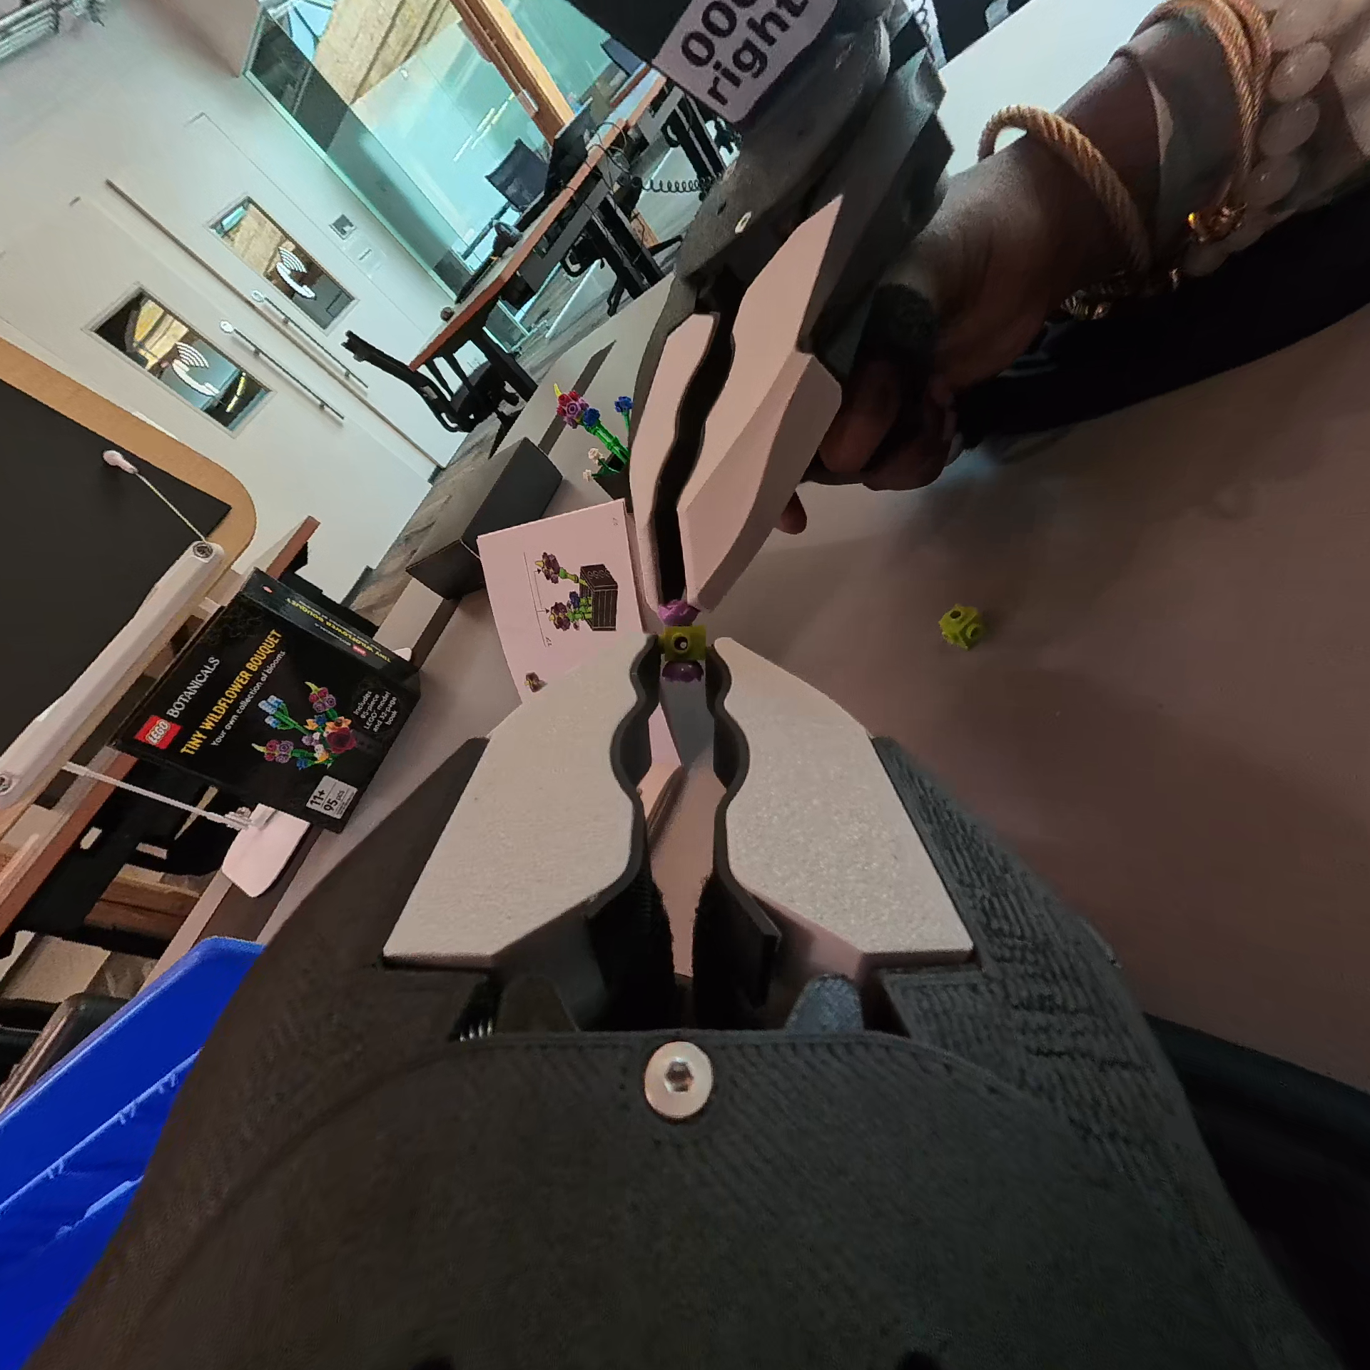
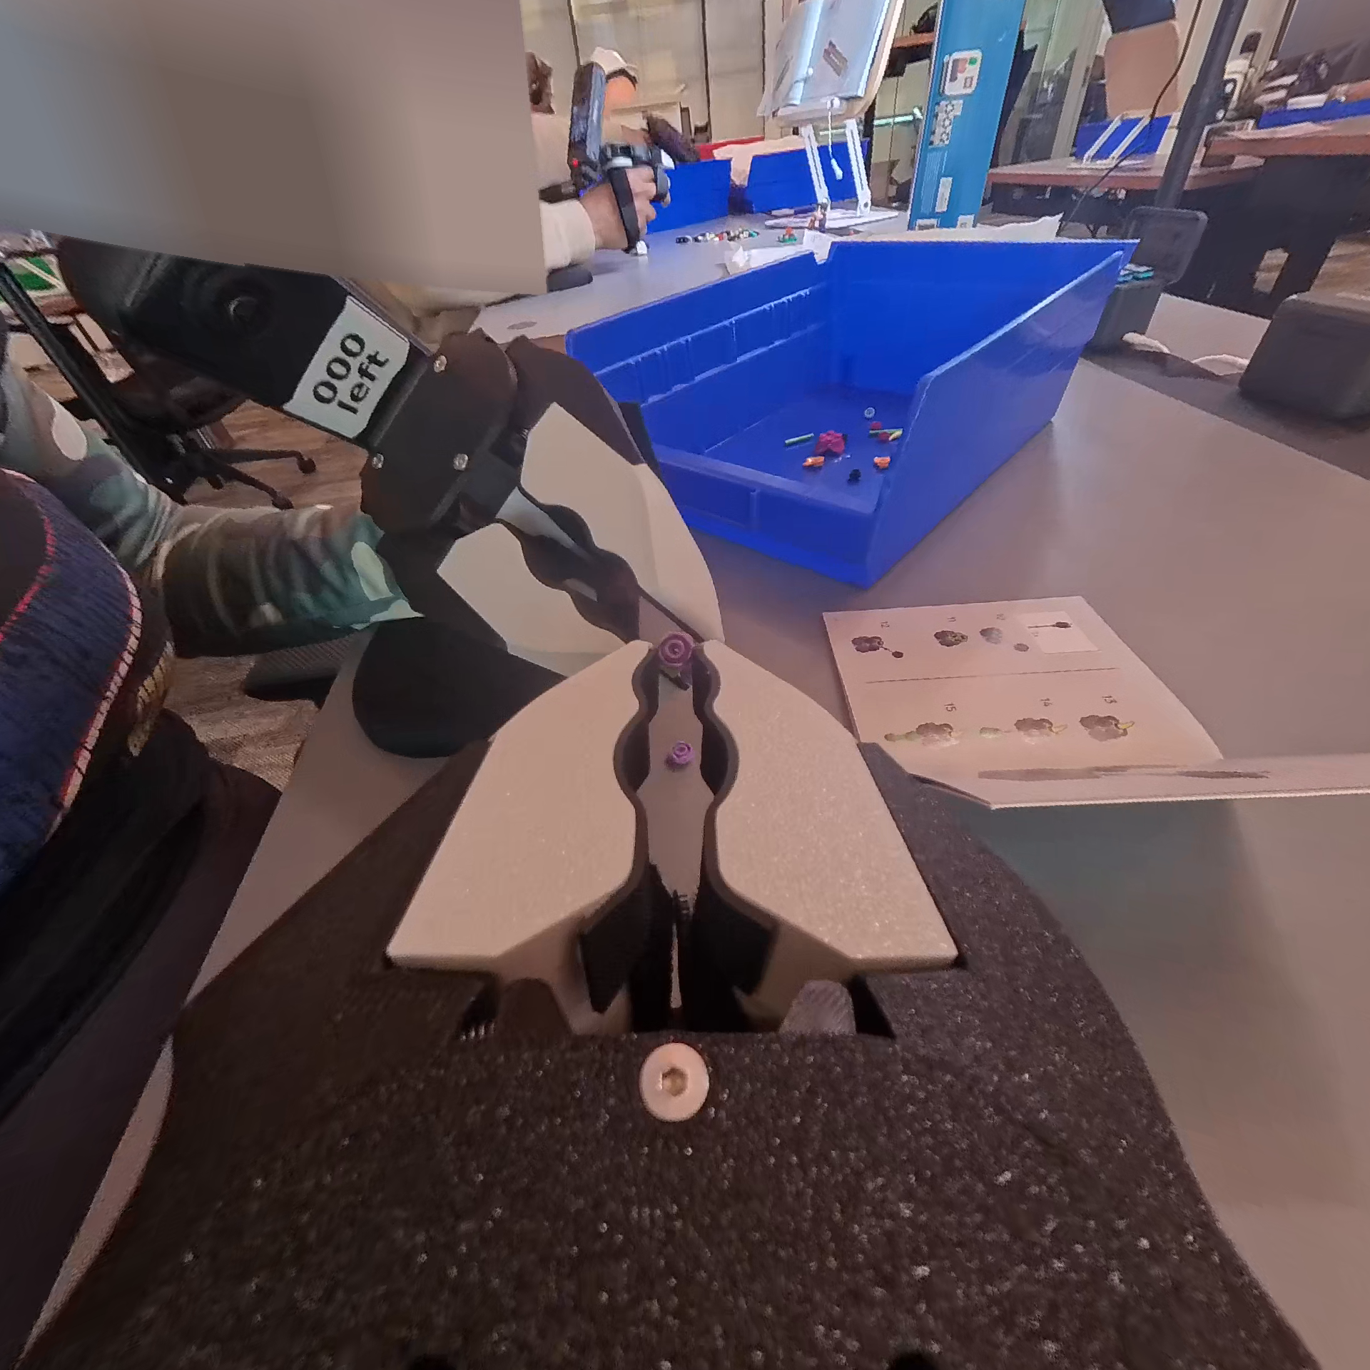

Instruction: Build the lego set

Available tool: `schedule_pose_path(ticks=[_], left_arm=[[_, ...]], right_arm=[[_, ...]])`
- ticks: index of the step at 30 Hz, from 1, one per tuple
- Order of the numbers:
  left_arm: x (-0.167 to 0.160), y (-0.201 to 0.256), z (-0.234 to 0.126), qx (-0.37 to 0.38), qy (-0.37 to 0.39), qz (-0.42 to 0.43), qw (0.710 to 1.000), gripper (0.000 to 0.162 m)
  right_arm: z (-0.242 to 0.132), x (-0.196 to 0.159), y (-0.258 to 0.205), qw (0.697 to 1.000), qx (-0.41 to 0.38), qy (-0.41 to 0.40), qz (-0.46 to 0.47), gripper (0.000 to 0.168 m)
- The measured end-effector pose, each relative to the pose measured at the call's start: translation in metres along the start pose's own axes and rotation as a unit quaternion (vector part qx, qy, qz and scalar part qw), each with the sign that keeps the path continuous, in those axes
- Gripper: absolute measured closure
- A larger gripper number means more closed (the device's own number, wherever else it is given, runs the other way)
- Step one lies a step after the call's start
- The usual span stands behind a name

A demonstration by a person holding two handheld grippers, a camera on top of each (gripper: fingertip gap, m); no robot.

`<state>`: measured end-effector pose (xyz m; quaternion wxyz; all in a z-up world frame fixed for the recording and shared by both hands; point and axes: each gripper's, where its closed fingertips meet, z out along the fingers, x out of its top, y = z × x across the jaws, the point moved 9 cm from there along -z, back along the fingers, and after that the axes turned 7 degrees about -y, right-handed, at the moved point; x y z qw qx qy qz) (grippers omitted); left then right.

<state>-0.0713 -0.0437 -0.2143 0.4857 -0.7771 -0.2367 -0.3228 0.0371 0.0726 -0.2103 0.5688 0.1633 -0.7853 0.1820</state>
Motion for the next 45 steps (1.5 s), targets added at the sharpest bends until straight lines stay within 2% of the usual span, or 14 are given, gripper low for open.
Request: schedule_pose_path(ticks=[3,17,24,31,40,45], left_arm=[[-0.002,0.001,0.000,-0.007,-0.007,-0.009,1.000,0.151],[0.003,-0.006,-0.007,-0.023,0.066,-0.095,0.993,0.152],[0.001,-0.006,-0.005,-0.030,0.062,-0.108,0.992,0.152],[-0.001,-0.002,-0.005,-0.029,0.051,-0.064,0.996,0.152],[0.000,0.009,-0.004,-0.019,0.024,0.034,0.999,0.151],[0.000,0.008,-0.004,-0.013,0.019,0.031,0.999,0.151]], right_arm=[[0.001,-0.001,0.000,1.000,-0.007,-0.008,-0.005,0.160],[0.001,0.002,0.000,0.994,0.046,0.074,0.064,0.160],[0.002,0.000,0.002,0.996,0.037,0.060,0.063,0.160],[0.004,-0.003,0.002,0.996,0.051,0.046,0.060,0.160],[0.004,-0.008,0.002,0.996,0.074,-0.003,0.054,0.160],[0.005,-0.007,0.003,0.996,0.069,0.002,0.059,0.160]])
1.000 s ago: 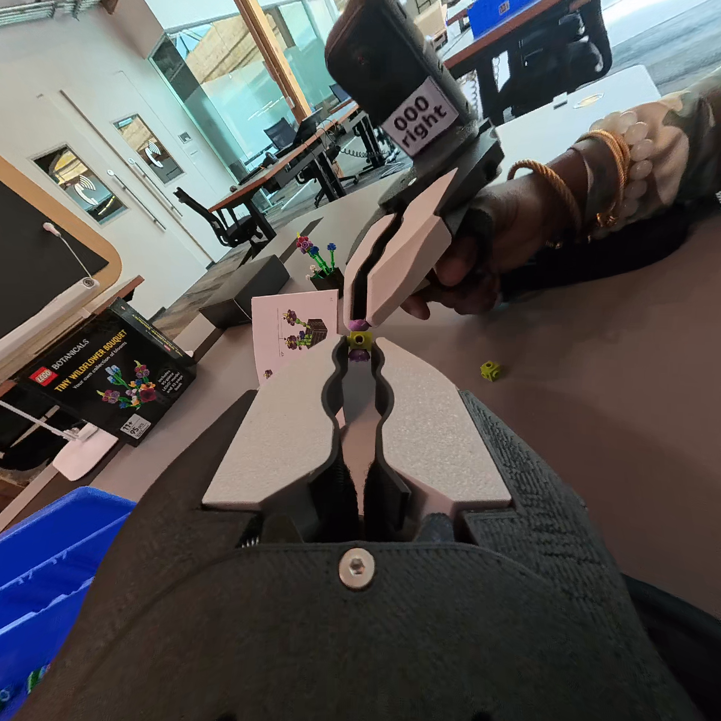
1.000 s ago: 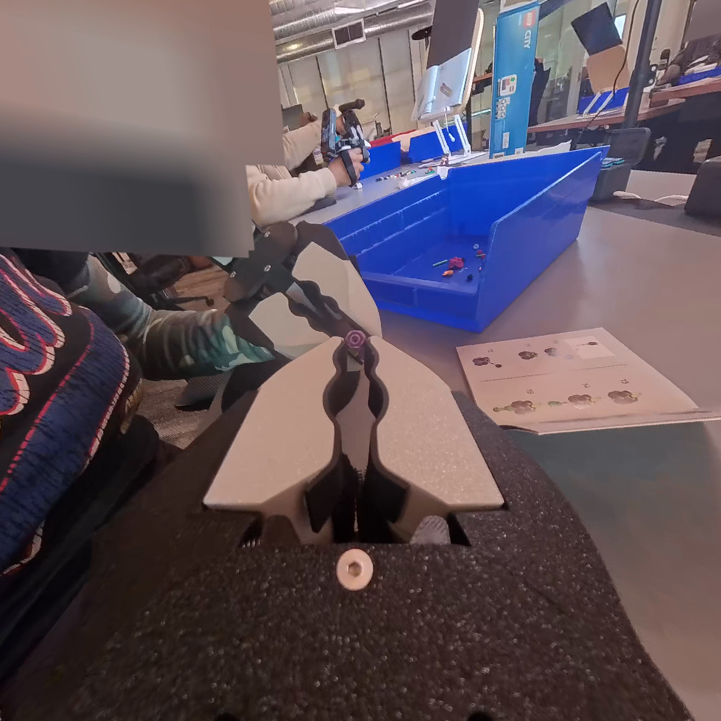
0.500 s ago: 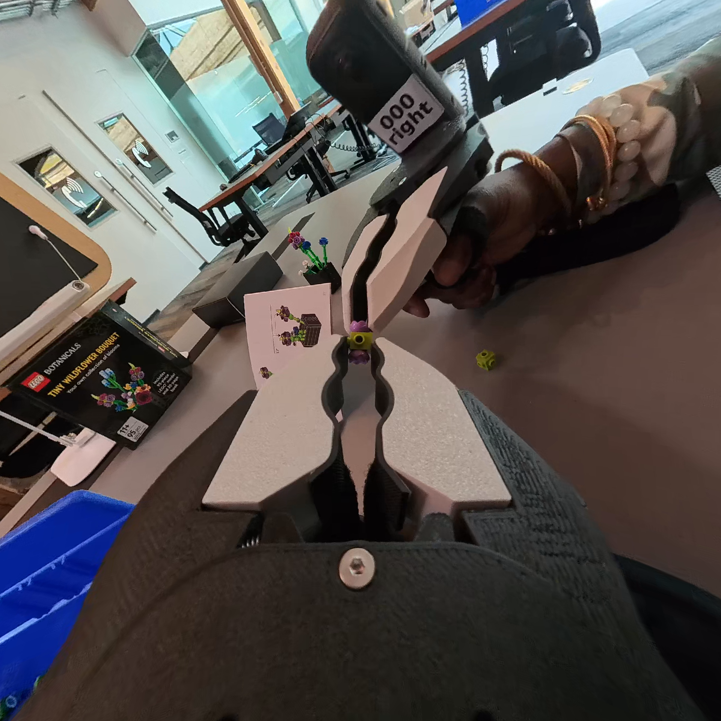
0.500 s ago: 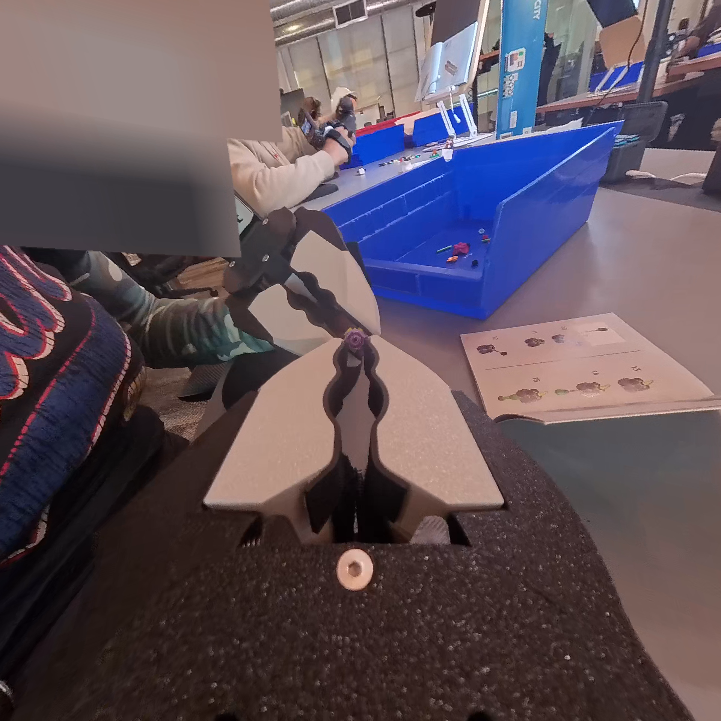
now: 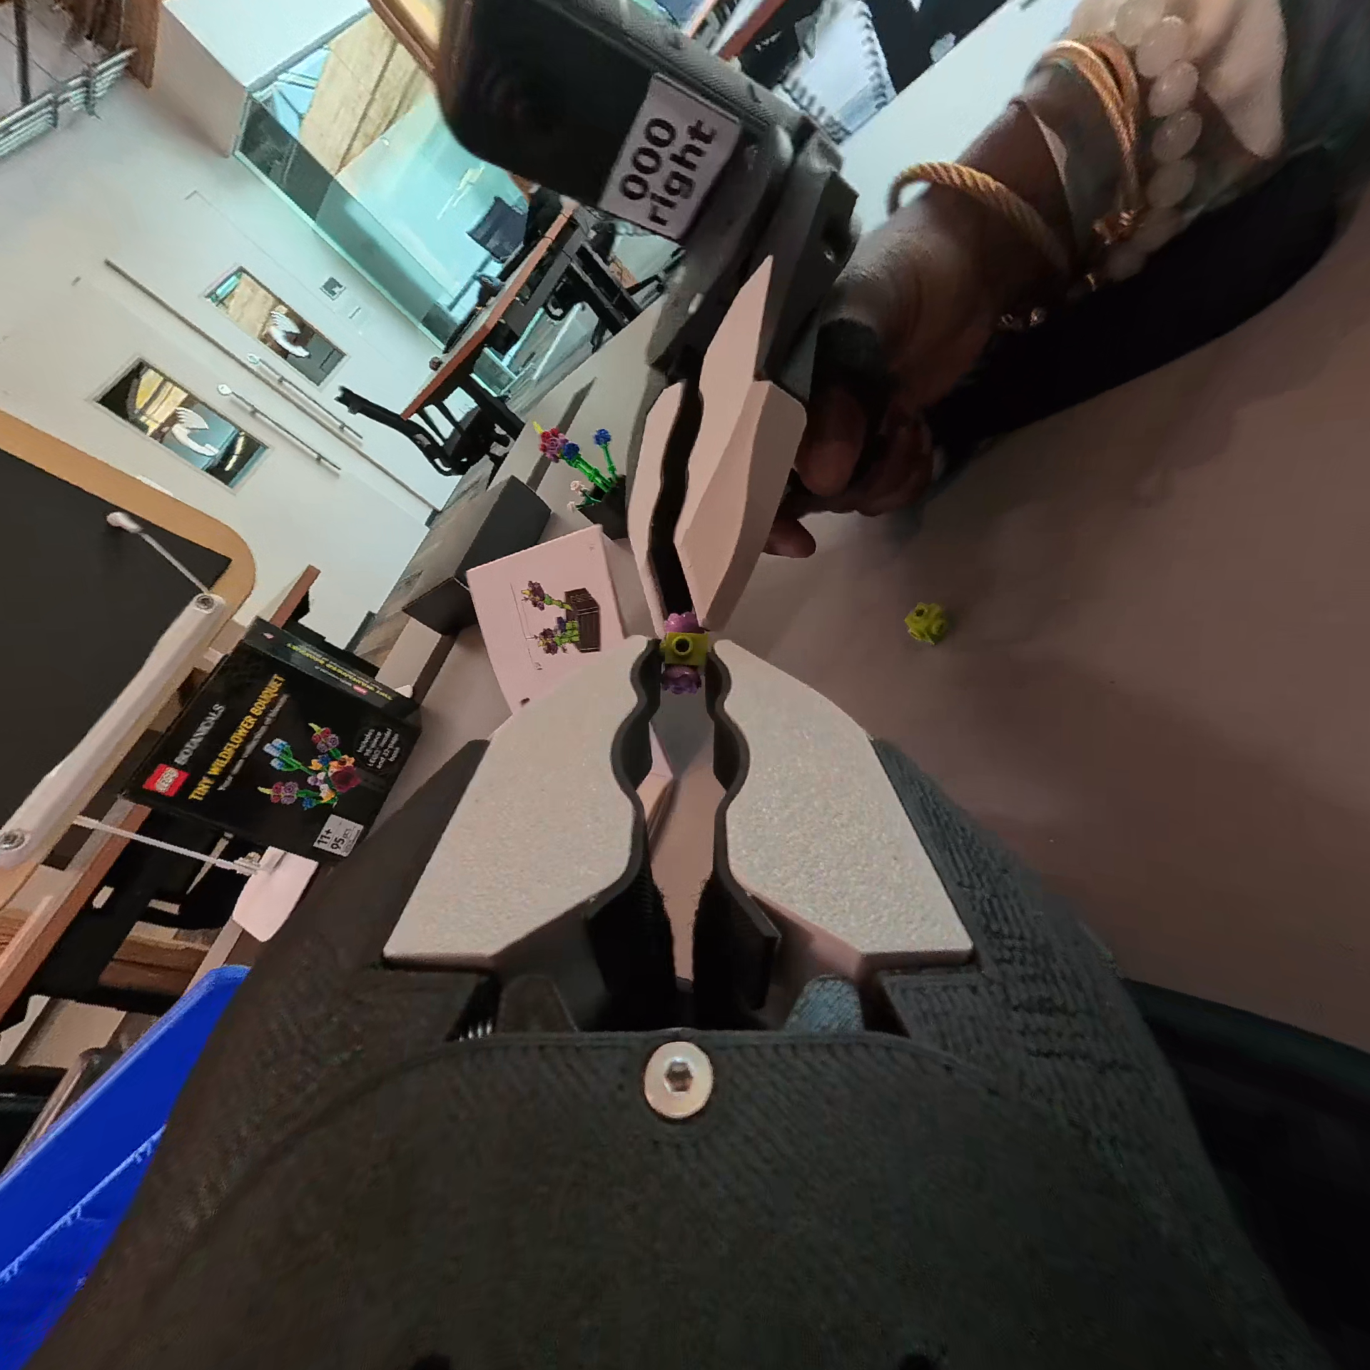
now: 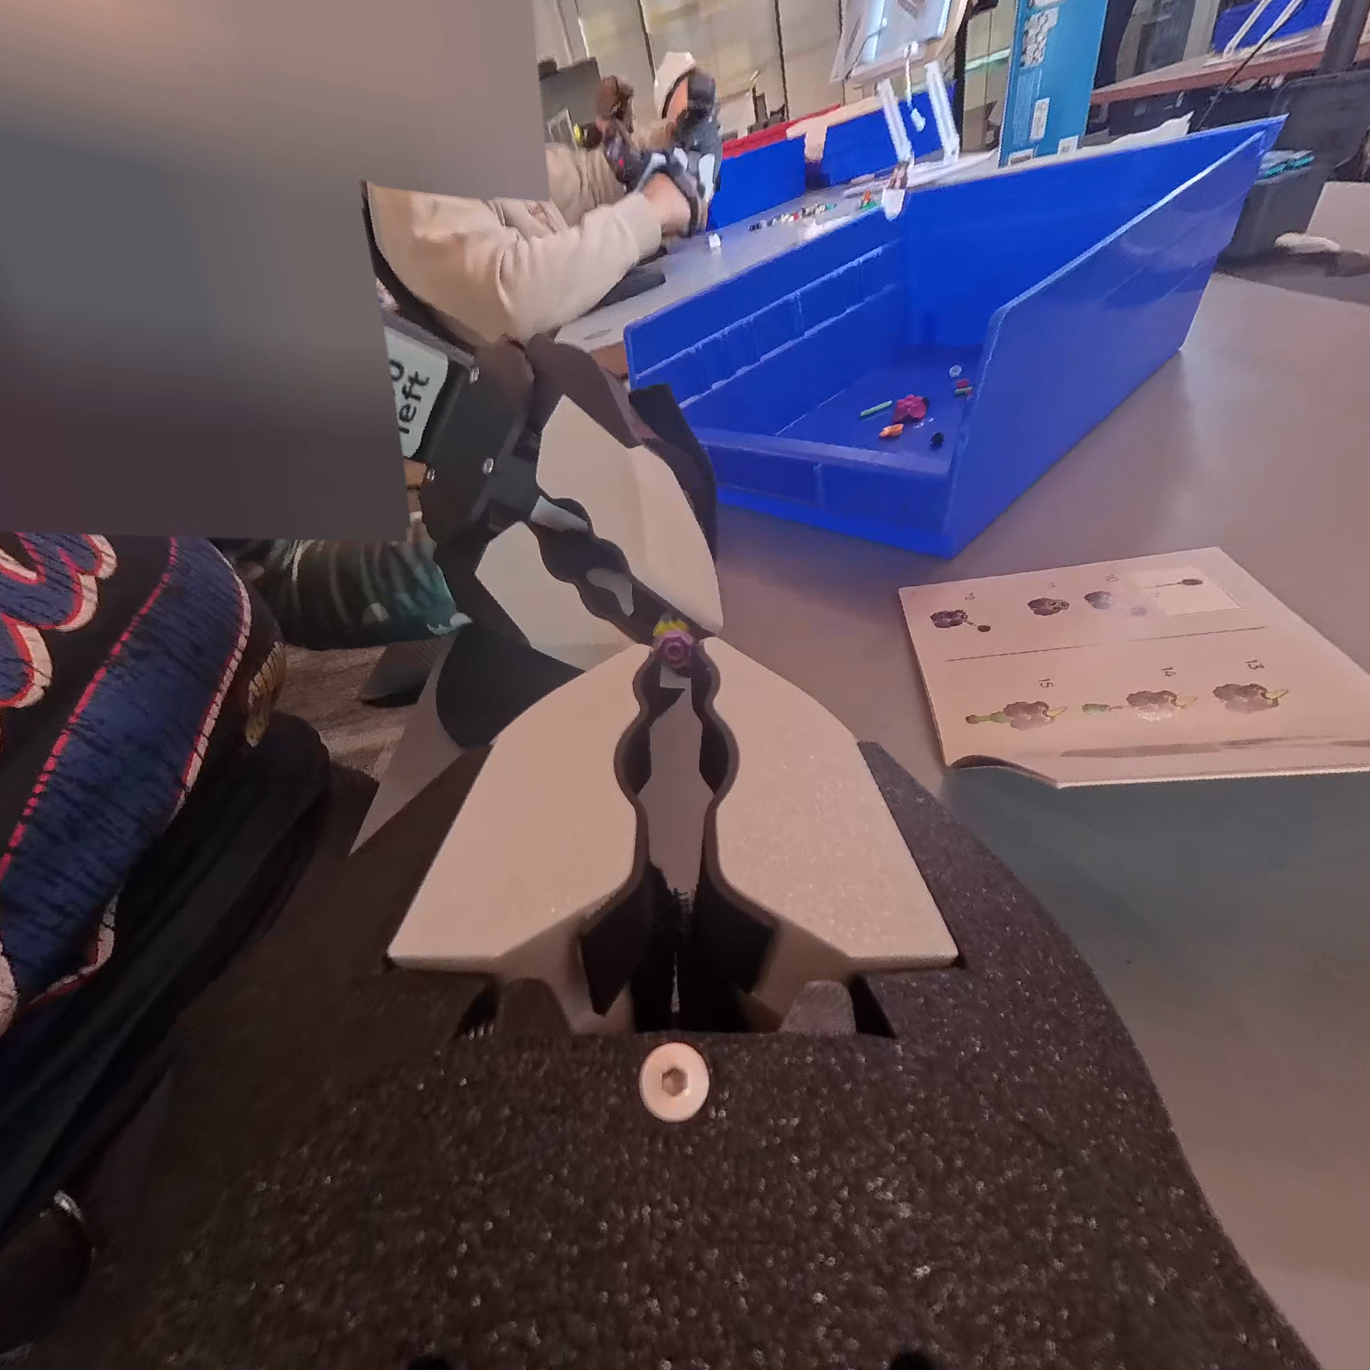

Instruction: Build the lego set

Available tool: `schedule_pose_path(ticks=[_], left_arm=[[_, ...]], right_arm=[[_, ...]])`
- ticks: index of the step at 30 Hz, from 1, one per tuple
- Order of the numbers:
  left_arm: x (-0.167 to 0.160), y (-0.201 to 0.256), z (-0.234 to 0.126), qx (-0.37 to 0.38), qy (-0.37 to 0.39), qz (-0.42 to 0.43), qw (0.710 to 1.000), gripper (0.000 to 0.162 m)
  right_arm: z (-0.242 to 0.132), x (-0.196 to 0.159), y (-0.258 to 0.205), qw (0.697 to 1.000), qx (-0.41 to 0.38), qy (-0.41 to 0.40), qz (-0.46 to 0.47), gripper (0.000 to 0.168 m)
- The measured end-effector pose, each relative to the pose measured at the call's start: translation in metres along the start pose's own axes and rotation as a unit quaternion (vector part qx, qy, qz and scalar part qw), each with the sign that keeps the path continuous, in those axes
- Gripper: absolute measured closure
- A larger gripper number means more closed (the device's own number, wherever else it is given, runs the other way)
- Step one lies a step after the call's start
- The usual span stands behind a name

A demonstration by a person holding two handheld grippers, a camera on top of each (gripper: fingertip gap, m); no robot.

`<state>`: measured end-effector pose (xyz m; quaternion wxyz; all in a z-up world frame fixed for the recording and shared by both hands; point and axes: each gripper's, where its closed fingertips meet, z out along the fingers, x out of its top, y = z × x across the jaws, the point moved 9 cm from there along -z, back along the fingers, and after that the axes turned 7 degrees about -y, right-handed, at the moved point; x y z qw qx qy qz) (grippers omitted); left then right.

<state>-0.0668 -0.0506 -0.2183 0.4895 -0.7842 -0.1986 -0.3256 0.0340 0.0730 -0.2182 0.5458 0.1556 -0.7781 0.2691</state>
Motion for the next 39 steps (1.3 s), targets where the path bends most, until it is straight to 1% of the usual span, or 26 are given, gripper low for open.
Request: schedule_pose_path(ticks=[1,3,5,6,8,11,17,20,24,26,29,32,39], left_arm=[[0.001,-0.002,0.000,0.009,0.006,-0.009,1.000,0.150],[0.008,-0.009,-0.002,0.026,0.056,-0.042,0.997,0.148],[0.015,-0.019,-0.006,0.050,0.108,-0.075,0.990,0.133],[0.015,-0.021,-0.008,0.055,0.125,-0.085,0.987,0.130],[0.012,-0.021,-0.012,0.035,0.154,-0.108,0.981,0.127],[0.013,-0.018,-0.015,0.017,0.189,-0.123,0.974,0.130],[0.017,-0.016,-0.011,0.005,0.178,-0.125,0.976,0.138],[0.017,-0.017,-0.012,-0.002,0.180,-0.136,0.974,0.149],[0.016,-0.019,-0.012,-0.007,0.173,-0.146,0.974,0.149],[0.015,-0.021,-0.013,0.003,0.178,-0.154,0.972,0.141],[0.014,-0.021,-0.014,-0.008,0.179,-0.164,0.970,0.142],[0.015,-0.020,-0.014,-0.012,0.184,-0.159,0.970,0.150],[0.015,-0.021,-0.014,-0.022,0.190,-0.179,0.965,0.145]], right_arm=[[-0.001,0.002,0.001,1.000,0.002,0.017,0.006,0.160],[-0.004,0.010,0.002,0.995,0.050,0.075,0.052,0.160],[-0.005,0.015,0.005,0.977,0.113,0.138,0.116,0.160],[-0.005,0.015,0.005,0.968,0.143,0.150,0.141,0.160],[-0.003,0.011,0.005,0.950,0.190,0.163,0.187,0.160],[-0.001,0.009,0.006,0.924,0.241,0.186,0.232,0.160],[0.003,0.008,0.005,0.921,0.252,0.182,0.234,0.160],[0.003,0.008,0.004,0.924,0.248,0.180,0.230,0.160],[0.003,0.009,0.005,0.927,0.240,0.184,0.223,0.160],[0.003,0.010,0.004,0.927,0.240,0.190,0.216,0.160],[0.002,0.011,0.003,0.926,0.245,0.195,0.212,0.160],[0.002,0.011,0.003,0.925,0.246,0.197,0.212,0.160],[0.002,0.011,0.002,0.929,0.237,0.199,0.202,0.160]])
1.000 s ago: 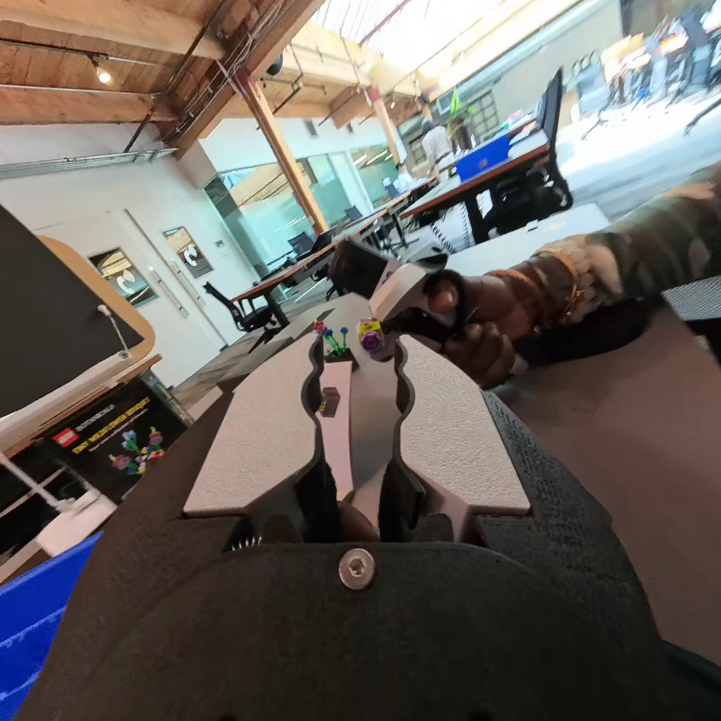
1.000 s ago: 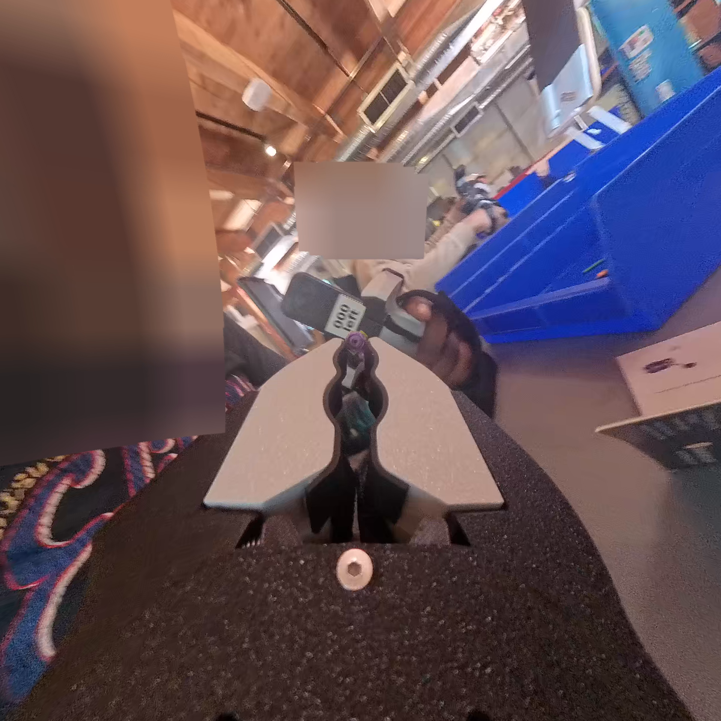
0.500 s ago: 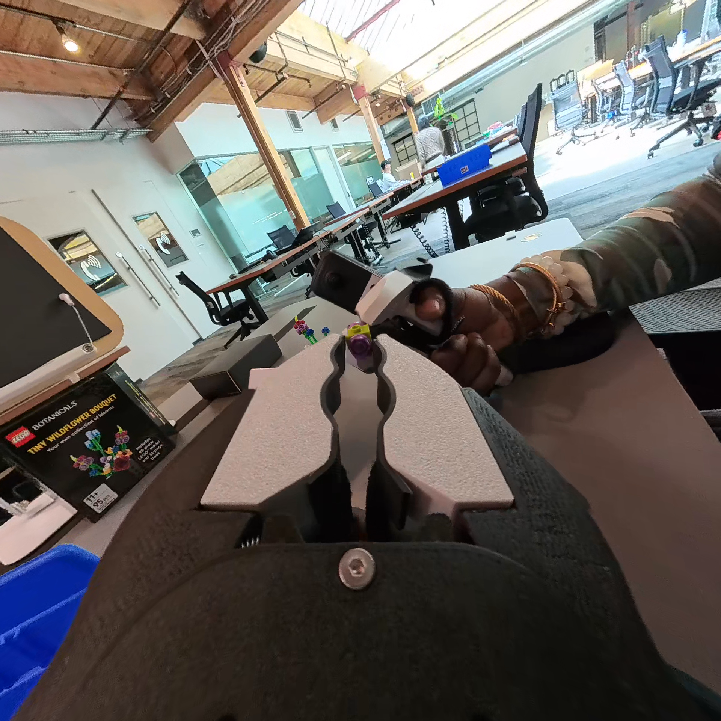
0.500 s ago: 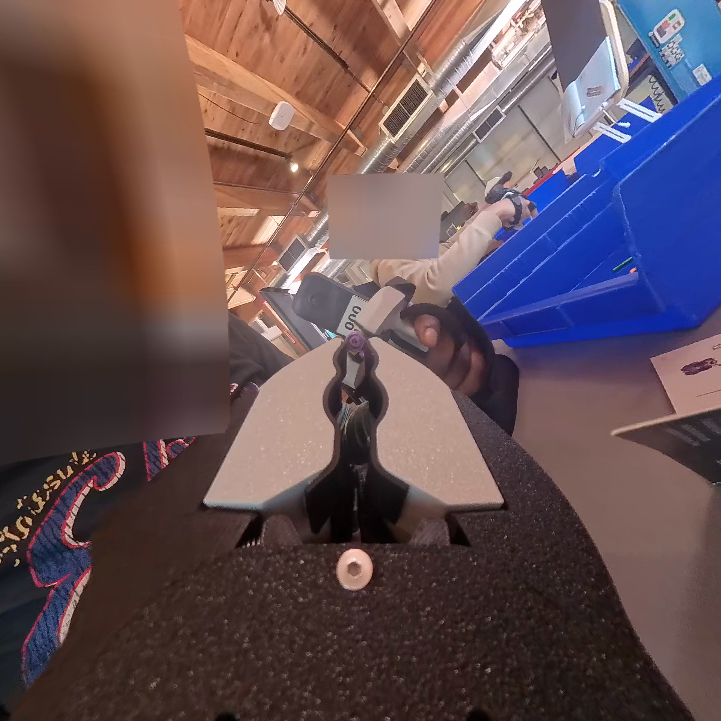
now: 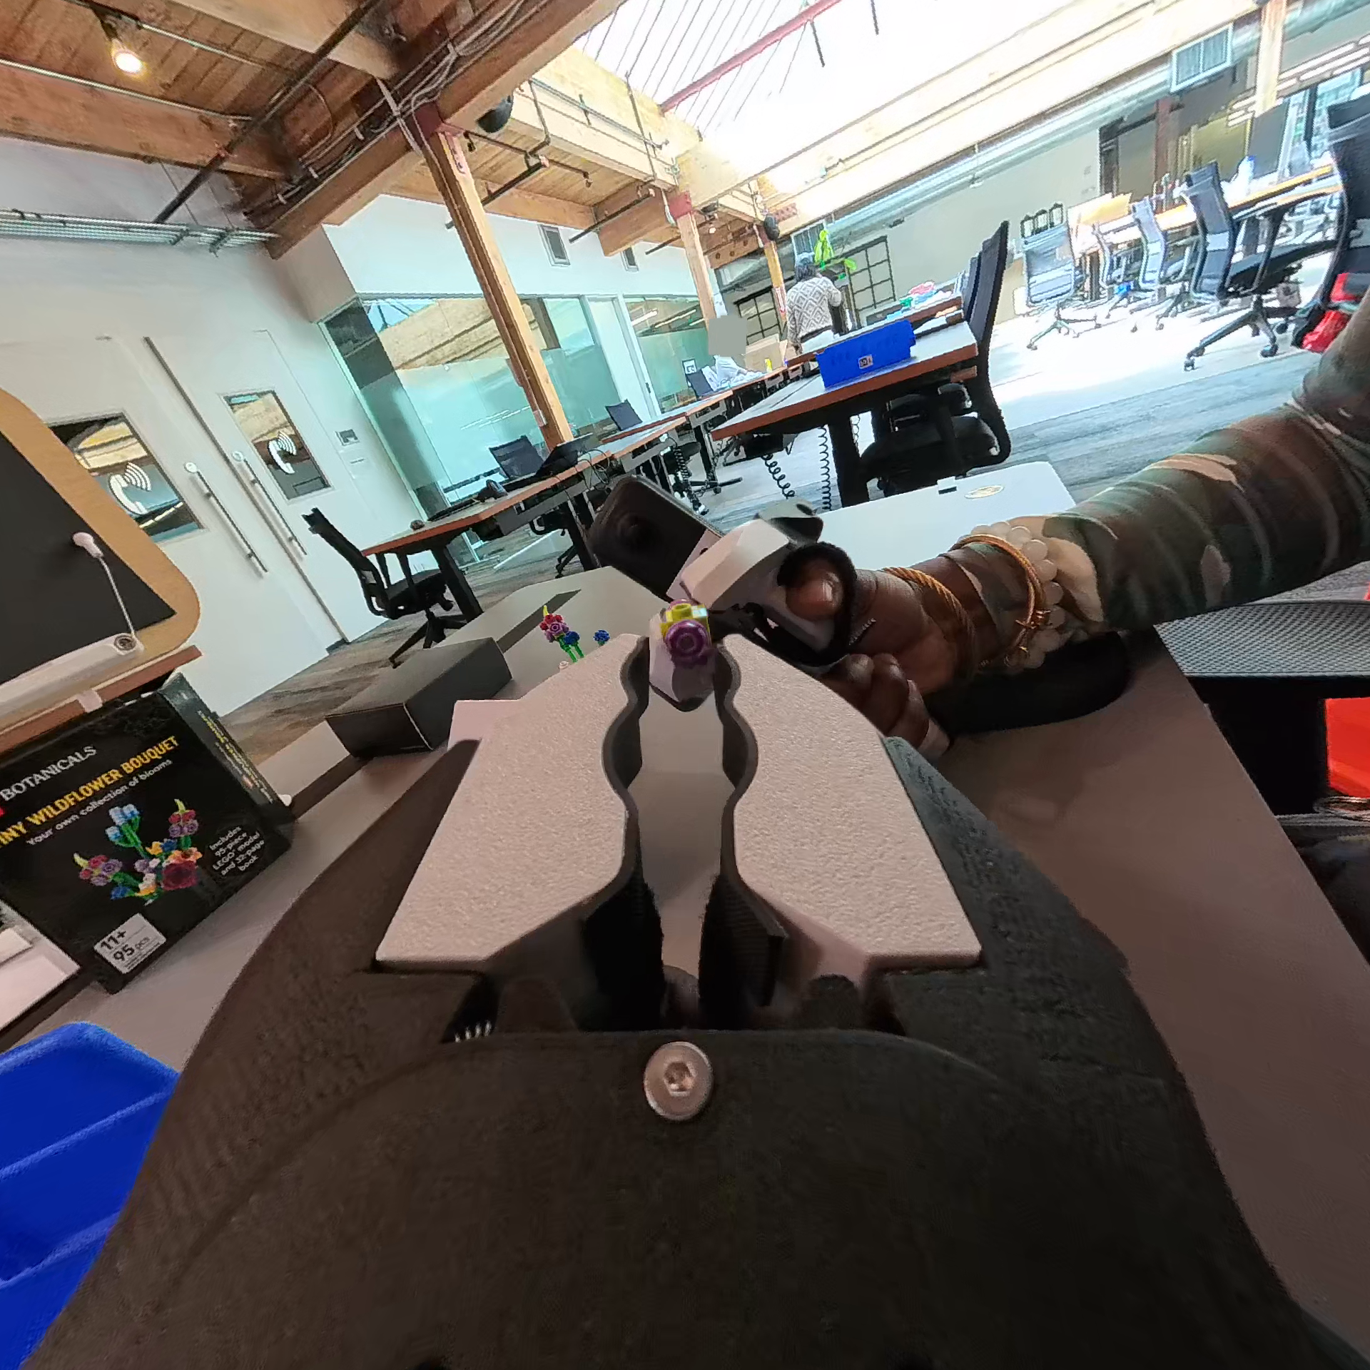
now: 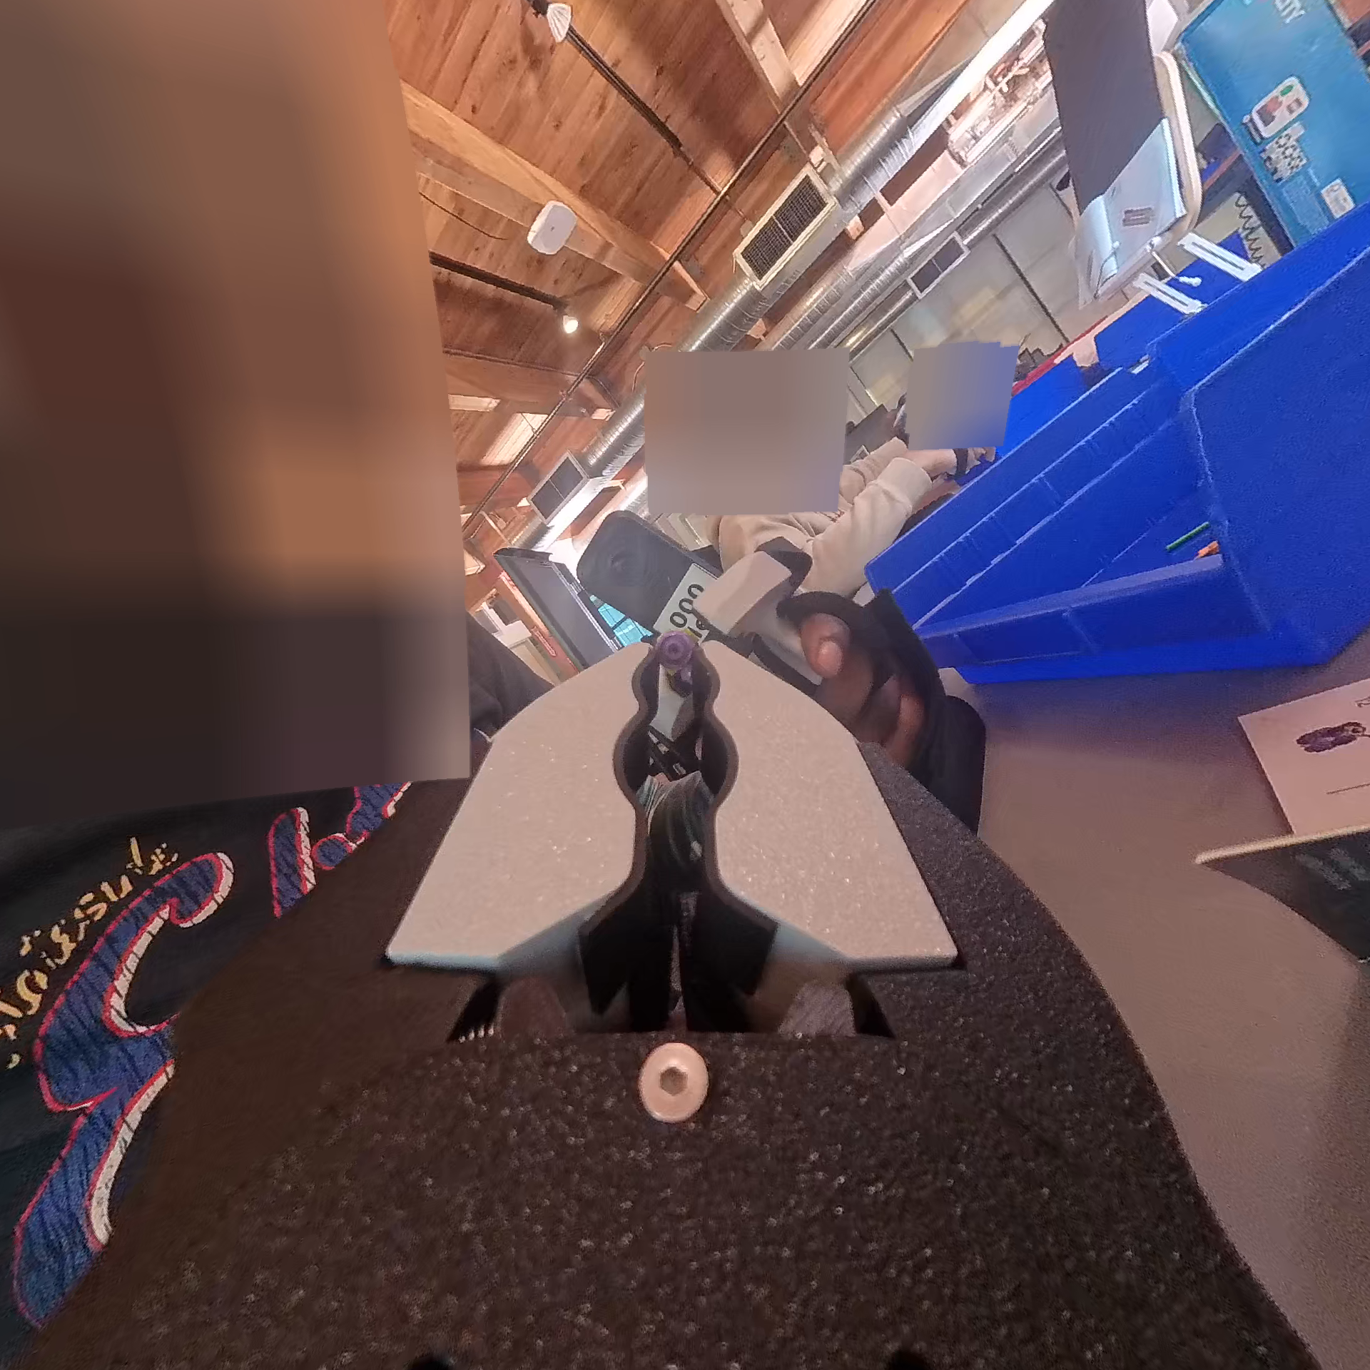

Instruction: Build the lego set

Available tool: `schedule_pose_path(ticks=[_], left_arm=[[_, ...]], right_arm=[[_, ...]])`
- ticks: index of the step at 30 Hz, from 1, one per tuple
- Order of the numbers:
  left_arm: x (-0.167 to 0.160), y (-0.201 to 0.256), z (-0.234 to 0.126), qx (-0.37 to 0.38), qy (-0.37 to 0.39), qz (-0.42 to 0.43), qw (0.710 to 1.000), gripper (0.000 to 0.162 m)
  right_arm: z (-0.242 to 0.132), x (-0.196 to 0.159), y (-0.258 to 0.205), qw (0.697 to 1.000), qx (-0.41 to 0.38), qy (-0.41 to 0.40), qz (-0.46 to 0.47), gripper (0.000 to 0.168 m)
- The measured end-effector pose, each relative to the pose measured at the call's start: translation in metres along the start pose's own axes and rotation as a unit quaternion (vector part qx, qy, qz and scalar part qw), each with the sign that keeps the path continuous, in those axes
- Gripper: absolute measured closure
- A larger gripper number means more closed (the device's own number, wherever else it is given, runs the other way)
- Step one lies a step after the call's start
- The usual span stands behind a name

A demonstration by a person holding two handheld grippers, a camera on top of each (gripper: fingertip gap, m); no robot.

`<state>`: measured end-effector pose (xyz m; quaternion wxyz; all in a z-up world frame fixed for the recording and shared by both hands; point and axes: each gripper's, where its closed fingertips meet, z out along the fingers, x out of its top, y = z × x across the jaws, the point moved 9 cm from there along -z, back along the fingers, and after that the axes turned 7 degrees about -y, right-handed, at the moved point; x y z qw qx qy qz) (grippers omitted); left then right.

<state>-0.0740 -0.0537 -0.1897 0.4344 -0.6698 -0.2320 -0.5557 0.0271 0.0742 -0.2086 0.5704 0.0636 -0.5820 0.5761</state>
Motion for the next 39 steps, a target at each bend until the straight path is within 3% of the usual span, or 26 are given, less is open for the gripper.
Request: schedule_pose_path(ticks=[11,15,17,20,22,26,32,36,39], left_arm=[[-0.001,0.000,0.000,-0.006,-0.003,-0.001,1.000,0.151],[-0.002,-0.016,-0.011,0.072,-0.048,0.040,0.995,0.152],[-0.009,-0.031,-0.022,0.129,-0.100,0.032,0.986,0.151],[-0.019,-0.042,-0.031,0.185,-0.169,0.034,0.968,0.151],[-0.019,-0.041,-0.029,0.177,-0.165,0.031,0.970,0.151],[-0.022,-0.039,-0.025,0.168,-0.177,0.025,0.969,0.151],[-0.019,-0.036,-0.024,0.162,-0.168,0.028,0.972,0.151],[-0.018,-0.036,-0.024,0.159,-0.164,0.028,0.973,0.151],[-0.019,-0.035,-0.023,0.152,-0.166,0.029,0.974,0.151]], right_arm=[[0.000,0.000,0.000,1.000,-0.014,-0.008,-0.018,0.160],[-0.001,0.001,0.003,0.992,-0.089,-0.077,-0.035,0.147],[0.002,-0.003,0.004,0.964,-0.176,-0.183,-0.078,0.148],[0.015,-0.008,0.009,0.869,-0.294,-0.365,-0.161,0.149],[0.026,-0.008,0.013,0.820,-0.314,-0.437,-0.196,0.149],[0.041,-0.010,0.027,0.761,-0.331,-0.514,-0.217,0.147],[0.048,-0.023,0.038,0.732,-0.337,-0.554,-0.210,0.146],[0.048,-0.025,0.039,0.734,-0.340,-0.548,-0.211,0.158],[0.046,-0.024,0.037,0.743,-0.333,-0.537,-0.219,0.158]])
